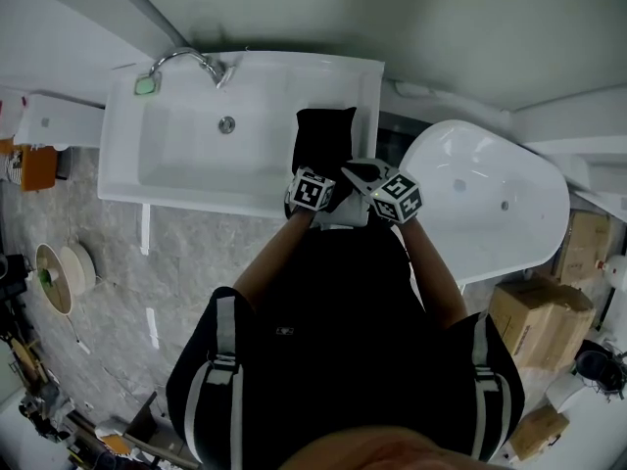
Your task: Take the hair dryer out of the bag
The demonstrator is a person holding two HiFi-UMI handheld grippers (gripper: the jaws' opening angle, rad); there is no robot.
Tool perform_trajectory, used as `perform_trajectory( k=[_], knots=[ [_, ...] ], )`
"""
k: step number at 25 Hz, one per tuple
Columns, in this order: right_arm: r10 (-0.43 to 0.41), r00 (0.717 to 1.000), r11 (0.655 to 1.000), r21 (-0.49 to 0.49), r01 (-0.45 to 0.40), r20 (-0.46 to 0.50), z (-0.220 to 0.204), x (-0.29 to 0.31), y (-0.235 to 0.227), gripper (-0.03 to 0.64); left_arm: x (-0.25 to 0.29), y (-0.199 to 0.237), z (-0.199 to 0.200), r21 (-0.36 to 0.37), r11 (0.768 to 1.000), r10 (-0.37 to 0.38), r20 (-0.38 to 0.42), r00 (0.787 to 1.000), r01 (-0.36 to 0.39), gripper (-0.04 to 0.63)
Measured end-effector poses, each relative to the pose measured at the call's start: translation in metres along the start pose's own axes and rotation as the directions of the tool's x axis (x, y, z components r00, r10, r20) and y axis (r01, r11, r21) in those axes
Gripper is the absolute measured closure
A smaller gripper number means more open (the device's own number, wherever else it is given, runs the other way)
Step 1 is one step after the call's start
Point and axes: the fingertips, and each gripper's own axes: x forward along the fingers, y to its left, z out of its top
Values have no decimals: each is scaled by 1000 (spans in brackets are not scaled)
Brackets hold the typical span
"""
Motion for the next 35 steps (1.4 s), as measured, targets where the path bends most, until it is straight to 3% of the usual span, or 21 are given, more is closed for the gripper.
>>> perform_trajectory(
  k=[8, 14, 20, 25, 29, 31, 35],
  knots=[
    [-27, 998, 1000, -12, 27, -55, -26, -6, 1, 546, 13, 17, 2, -59, 989, 130, -58, 990, -134, 399],
    [-41, 994, 999, -24, 39, -97, -44, -11, 4, 546, 26, 18, -2, -92, 987, 127, -69, 990, -133, 399],
    [-29, 992, 1000, 8, 30, -121, -64, -10, 7, 546, 35, 19, 5, -98, 982, 160, -27, 987, -162, 391],
    [-13, 995, 999, 40, 17, -104, -67, -9, 9, 546, 38, 14, 7, -189, 981, 36, 18, 999, -32, 400],
    [-2, 994, 999, 32, 5, -107, -66, -6, 10, 546, 29, 8, 18, -284, 951, -86, 133, 987, 121, 402],
    [6, 994, 1000, 31, -3, -107, -65, -6, 11, 546, 19, 2, 29, -323, 918, -166, 215, 962, 230, 402],
    [21, 994, 1000, 23, -18, -105, -64, -6, 15, 546, 1, -16, 40, -313, 840, -338, 337, 879, 443, 402]
  ],
)
